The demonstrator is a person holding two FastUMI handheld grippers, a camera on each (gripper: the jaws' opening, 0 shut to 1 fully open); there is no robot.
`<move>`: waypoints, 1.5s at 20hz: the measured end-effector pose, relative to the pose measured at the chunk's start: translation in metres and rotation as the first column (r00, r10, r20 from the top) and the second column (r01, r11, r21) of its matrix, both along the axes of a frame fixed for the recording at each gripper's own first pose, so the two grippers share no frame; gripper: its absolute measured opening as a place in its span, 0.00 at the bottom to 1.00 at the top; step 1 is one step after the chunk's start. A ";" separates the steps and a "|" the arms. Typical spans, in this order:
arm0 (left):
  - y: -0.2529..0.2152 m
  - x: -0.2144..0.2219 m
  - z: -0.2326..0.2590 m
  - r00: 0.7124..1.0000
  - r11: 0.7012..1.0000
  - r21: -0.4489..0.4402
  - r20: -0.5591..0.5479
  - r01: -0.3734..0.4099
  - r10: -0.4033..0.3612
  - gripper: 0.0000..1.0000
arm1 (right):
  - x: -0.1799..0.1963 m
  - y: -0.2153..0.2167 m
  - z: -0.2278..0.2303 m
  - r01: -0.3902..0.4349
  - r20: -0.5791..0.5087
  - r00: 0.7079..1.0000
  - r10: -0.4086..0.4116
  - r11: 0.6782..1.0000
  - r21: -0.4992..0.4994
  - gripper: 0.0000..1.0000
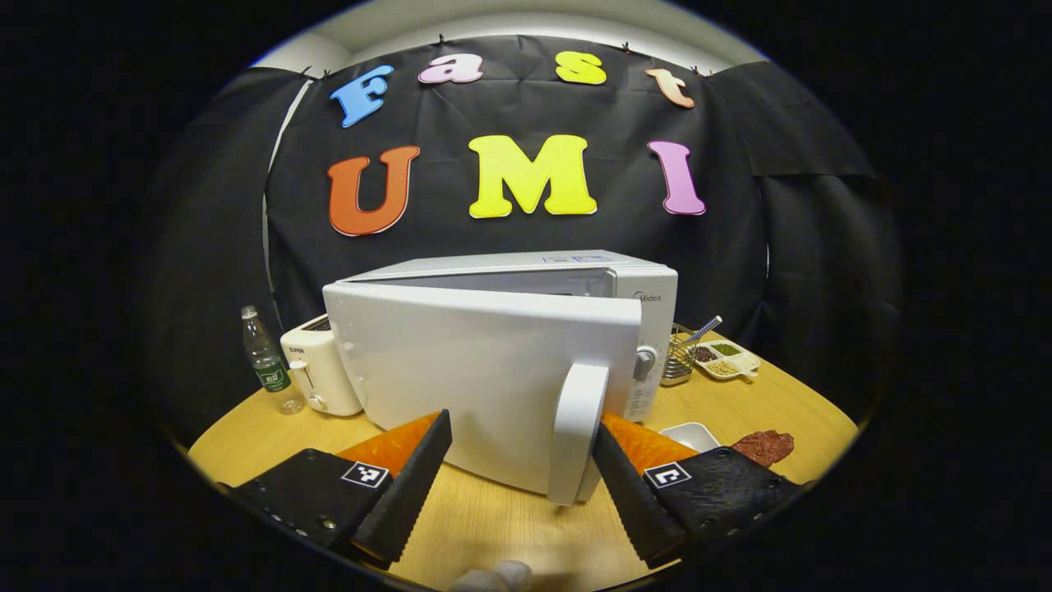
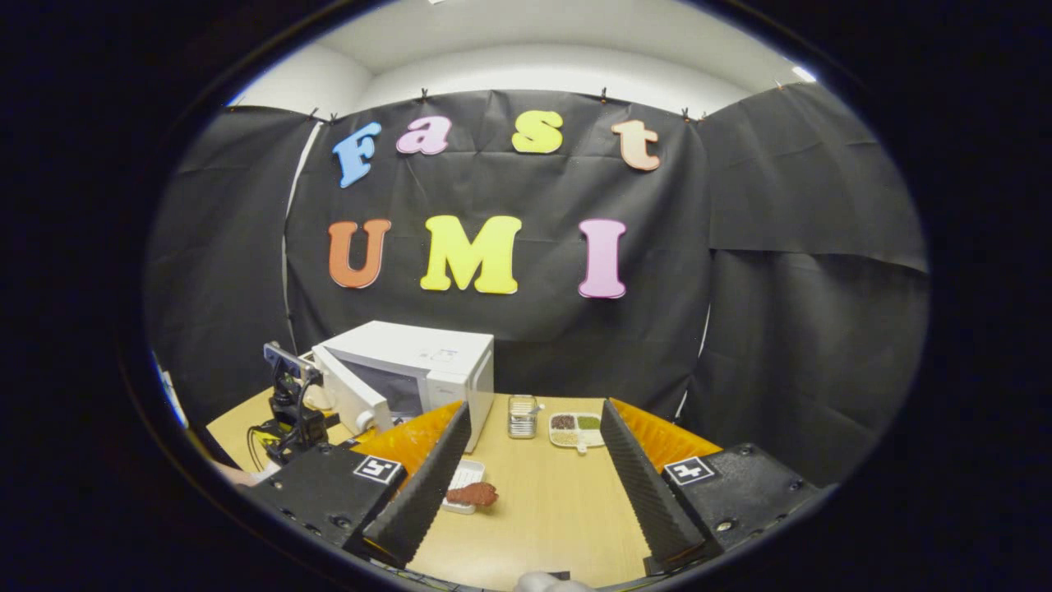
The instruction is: Open the microwave oven with the left hand, put the food in, and close the microwave oven.
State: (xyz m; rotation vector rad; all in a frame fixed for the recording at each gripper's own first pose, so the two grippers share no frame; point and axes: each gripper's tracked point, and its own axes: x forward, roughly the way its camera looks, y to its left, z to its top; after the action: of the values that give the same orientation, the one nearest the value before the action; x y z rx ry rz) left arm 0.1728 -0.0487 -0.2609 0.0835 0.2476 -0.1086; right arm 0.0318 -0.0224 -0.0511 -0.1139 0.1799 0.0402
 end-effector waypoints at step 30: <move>0.272 -0.152 0.020 0.964 0.955 0.138 -0.005 -0.263 0.266 0.97 | -0.080 0.116 -0.076 -0.072 -0.093 0.993 0.076 0.996 0.043 0.96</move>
State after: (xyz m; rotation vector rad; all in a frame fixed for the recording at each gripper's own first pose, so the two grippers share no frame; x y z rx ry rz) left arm 0.0204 0.2235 -0.2408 0.1846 0.2881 0.1749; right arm -0.0478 0.0939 -0.1270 -0.0794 0.2691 0.1232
